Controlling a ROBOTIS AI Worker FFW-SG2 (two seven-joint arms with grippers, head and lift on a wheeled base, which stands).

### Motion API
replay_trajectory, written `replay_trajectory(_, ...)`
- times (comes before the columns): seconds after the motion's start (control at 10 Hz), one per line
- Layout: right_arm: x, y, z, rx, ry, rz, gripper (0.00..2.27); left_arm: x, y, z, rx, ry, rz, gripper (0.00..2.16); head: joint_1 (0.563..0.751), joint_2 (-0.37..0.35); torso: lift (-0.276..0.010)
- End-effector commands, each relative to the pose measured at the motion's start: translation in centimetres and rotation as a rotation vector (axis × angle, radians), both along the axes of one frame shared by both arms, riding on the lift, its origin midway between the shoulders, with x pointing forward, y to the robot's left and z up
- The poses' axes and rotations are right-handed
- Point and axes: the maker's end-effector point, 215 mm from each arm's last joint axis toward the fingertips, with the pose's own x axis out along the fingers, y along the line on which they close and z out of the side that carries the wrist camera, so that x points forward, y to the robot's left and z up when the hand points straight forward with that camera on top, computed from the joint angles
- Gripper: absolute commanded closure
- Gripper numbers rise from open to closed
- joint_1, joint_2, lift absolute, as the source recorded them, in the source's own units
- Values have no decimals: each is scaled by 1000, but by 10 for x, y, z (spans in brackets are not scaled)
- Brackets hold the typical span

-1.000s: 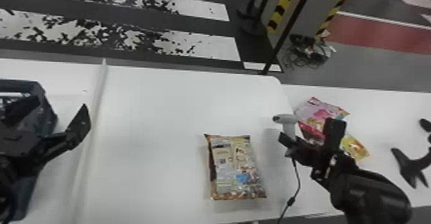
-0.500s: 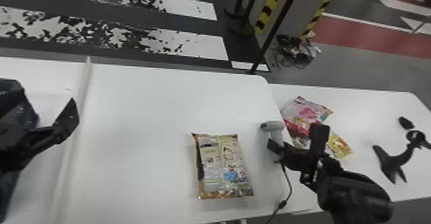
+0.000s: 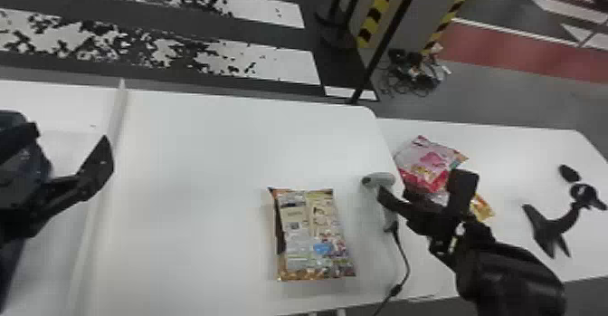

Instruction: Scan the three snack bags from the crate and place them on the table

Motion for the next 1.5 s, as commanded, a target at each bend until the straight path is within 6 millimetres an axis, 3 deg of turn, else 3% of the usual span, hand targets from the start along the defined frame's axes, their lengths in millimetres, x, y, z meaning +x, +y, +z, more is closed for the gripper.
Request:
replay_trajectory(0.0,-1,-2,22,45,-51,-15,76,-1,1,3,0,-5,1,22,695,-329,-62)
replay_trajectory(0.3,-33,52,27,227,70,55,83,-5,2,1,9,9,3,22,695,-314,-62)
replay_trajectory(0.5,-52,85,20,351,139,93,97,-8,-1,-1,14,14,0,22,695,-271,-62)
replay_trajectory(0.9,-80,119,-9,520,245,140,97,-12,-6,-3,8,19,-15,22,695,-237,-62)
replay_trajectory(1.4,-99,161,-11,721,292,256,87,-12,-12,-5,7,23,-23,22,695,-190,-62)
